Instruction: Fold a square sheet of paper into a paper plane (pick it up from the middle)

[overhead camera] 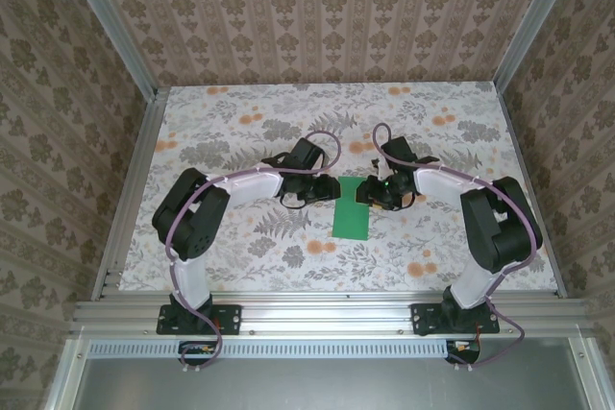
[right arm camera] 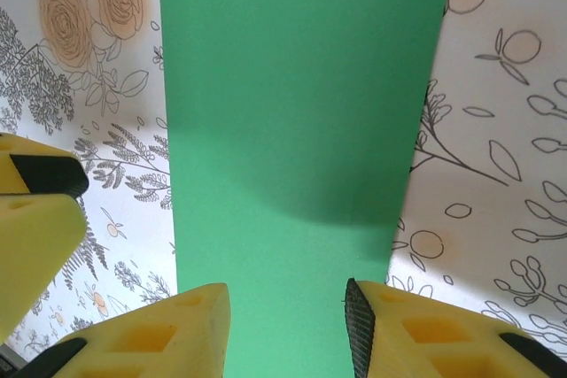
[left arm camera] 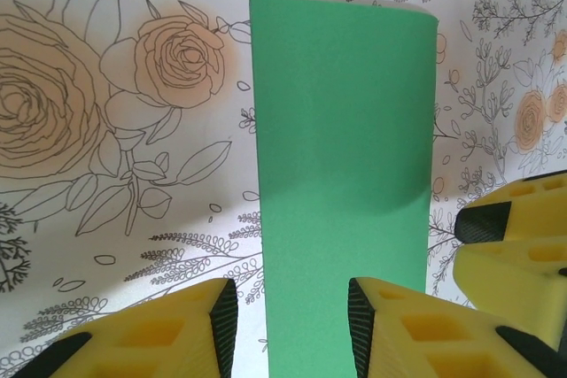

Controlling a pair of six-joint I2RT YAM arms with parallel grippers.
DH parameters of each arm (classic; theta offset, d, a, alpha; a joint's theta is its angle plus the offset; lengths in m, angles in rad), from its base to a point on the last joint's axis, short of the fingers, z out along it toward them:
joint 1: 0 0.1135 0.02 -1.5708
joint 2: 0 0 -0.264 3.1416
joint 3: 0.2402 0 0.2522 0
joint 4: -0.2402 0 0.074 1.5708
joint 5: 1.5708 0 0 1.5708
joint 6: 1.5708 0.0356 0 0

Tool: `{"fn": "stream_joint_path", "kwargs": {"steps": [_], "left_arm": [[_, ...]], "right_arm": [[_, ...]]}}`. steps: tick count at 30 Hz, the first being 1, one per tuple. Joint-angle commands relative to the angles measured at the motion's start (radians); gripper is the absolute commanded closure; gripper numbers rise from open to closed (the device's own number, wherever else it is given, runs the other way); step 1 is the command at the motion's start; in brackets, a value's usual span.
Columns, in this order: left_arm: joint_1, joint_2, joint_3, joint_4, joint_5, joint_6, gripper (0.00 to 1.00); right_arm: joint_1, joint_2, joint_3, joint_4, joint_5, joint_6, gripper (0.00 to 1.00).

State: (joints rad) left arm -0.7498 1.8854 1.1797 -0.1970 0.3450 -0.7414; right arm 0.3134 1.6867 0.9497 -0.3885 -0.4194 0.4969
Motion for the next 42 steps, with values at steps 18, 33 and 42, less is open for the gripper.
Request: {"fn": "stream_joint_path", "kwargs": {"steps": [18, 33, 42], "left_arm": [[-0.025, 0.050, 0.053, -0.057, 0.019, 0.000, 0.58], [-0.053, 0.064, 0.033, -0.053, 0.047, -0.068, 0.56], [-0.078, 0.057, 0.015, -0.090, 0.008, -0.093, 0.56]], "right_arm": [[-0.031, 0.053, -0.093, 0.066, -0.022, 0.015, 0.59], [-0.037, 0.060, -0.127, 0.097, -0.027, 0.020, 0.60], [-0.037, 0.060, -0.131, 0.104, -0.032, 0.023, 0.60]]}}
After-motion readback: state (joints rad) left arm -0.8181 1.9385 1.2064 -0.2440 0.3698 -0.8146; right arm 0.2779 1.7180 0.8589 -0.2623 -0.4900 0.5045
